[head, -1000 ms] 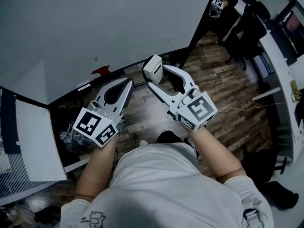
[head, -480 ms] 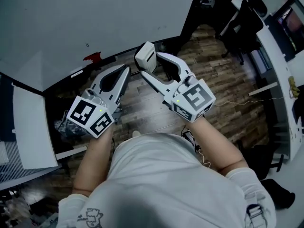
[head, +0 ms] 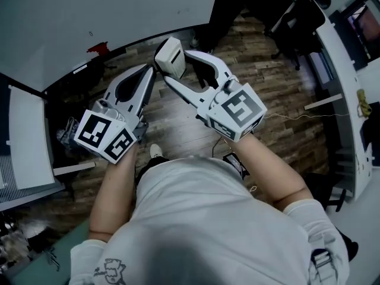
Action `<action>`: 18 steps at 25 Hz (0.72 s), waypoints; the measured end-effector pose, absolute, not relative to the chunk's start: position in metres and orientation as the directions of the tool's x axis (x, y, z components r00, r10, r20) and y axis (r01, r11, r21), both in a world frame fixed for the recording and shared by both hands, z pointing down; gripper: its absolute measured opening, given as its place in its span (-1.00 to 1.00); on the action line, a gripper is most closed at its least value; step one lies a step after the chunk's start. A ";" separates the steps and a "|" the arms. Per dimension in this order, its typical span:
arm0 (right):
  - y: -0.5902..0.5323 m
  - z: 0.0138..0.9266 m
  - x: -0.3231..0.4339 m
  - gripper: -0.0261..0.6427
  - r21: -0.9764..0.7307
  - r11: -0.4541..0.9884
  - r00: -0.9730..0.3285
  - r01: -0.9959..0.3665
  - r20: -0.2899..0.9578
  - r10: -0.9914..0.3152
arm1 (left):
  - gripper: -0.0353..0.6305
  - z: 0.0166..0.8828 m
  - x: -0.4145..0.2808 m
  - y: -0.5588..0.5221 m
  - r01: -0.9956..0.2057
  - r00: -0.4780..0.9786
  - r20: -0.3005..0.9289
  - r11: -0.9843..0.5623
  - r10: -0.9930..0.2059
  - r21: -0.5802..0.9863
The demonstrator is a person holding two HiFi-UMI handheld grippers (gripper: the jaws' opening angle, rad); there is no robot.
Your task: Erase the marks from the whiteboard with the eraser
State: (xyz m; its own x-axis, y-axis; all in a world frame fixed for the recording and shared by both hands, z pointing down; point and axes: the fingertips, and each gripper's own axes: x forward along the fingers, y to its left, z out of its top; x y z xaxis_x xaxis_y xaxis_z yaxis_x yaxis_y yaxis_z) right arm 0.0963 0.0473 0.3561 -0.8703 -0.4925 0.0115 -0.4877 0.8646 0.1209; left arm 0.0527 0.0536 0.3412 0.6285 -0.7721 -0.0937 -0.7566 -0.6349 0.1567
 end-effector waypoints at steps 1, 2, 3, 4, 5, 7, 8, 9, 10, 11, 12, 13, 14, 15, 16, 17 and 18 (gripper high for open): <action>0.053 0.359 0.102 -0.20 0.115 0.867 -0.872 -0.484 0.013 -0.489 | -0.88 0.343 0.059 0.060 -0.759 0.625 -0.095 -0.631 -0.775 0.157; 0.058 0.361 0.106 -0.20 0.110 0.870 -0.875 -0.480 0.016 -0.485 | -0.88 0.345 0.063 0.065 -0.763 0.620 -0.096 -0.627 -0.778 0.159; 0.061 0.363 0.109 -0.20 0.107 0.873 -0.877 -0.477 0.018 -0.481 | -0.88 0.347 0.066 0.068 -0.766 0.615 -0.096 -0.622 -0.782 0.161; 0.064 0.365 0.112 -0.20 0.105 0.874 -0.878 -0.474 0.019 -0.478 | -0.88 0.349 0.068 0.070 -0.770 0.611 -0.093 -0.617 -0.786 0.163; 0.067 0.366 0.115 -0.20 0.106 0.875 -0.879 -0.472 0.019 -0.477 | -0.88 0.351 0.071 0.073 -0.773 0.607 -0.089 -0.613 -0.789 0.165; 0.071 0.366 0.121 -0.20 0.115 0.876 -0.880 -0.469 0.019 -0.474 | -0.88 0.355 0.078 0.077 -0.777 0.603 -0.080 -0.608 -0.793 0.166; 0.072 0.366 0.124 -0.20 0.115 0.876 -0.880 -0.469 0.017 -0.474 | -0.88 0.355 0.082 0.079 -0.778 0.602 -0.077 -0.606 -0.795 0.166; 0.073 0.366 0.127 -0.20 0.111 0.876 -0.880 -0.470 0.015 -0.474 | -0.88 0.356 0.085 0.080 -0.779 0.601 -0.074 -0.604 -0.796 0.168; 0.074 0.367 0.130 -0.20 0.107 0.876 -0.881 -0.470 0.014 -0.474 | -0.88 0.357 0.087 0.082 -0.781 0.599 -0.072 -0.601 -0.798 0.170; 0.075 0.368 0.132 -0.20 0.103 0.877 -0.881 -0.469 0.014 -0.472 | -0.88 0.358 0.089 0.083 -0.783 0.596 -0.070 -0.598 -0.800 0.172; 0.076 0.369 0.134 -0.20 0.099 0.878 -0.882 -0.468 0.015 -0.471 | -0.88 0.359 0.091 0.084 -0.784 0.593 -0.069 -0.595 -0.802 0.174; 0.076 0.370 0.135 -0.20 0.097 0.879 -0.882 -0.467 0.015 -0.471 | -0.88 0.359 0.092 0.084 -0.786 0.591 -0.070 -0.593 -0.804 0.177; 0.076 0.371 0.136 -0.20 0.094 0.879 -0.882 -0.467 0.015 -0.471 | -0.88 0.359 0.093 0.084 -0.787 0.588 -0.072 -0.590 -0.806 0.178; 0.075 0.372 0.137 -0.20 0.091 0.879 -0.882 -0.468 0.013 -0.471 | -0.88 0.358 0.095 0.084 -0.788 0.587 -0.074 -0.590 -0.806 0.177; 0.075 0.372 0.138 -0.20 0.087 0.879 -0.882 -0.468 0.011 -0.471 | -0.88 0.358 0.097 0.085 -0.789 0.587 -0.074 -0.590 -0.806 0.173; 0.075 0.373 0.138 -0.20 0.085 0.880 -0.883 -0.468 0.011 -0.470 | -0.88 0.358 0.098 0.085 -0.789 0.588 -0.073 -0.591 -0.806 0.168; 0.075 0.374 0.138 -0.20 0.083 0.881 -0.883 -0.466 0.012 -0.469 | -0.88 0.359 0.099 0.086 -0.790 0.588 -0.070 -0.591 -0.806 0.166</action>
State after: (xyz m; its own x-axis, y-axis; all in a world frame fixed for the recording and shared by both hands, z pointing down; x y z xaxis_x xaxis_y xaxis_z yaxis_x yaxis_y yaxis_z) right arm 0.1381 0.0755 0.3738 -0.8832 -0.4689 0.0121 -0.4664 0.8806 0.0835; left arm 0.0991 0.0862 0.3592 0.5883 -0.8056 -0.0700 -0.7895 -0.5909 0.1658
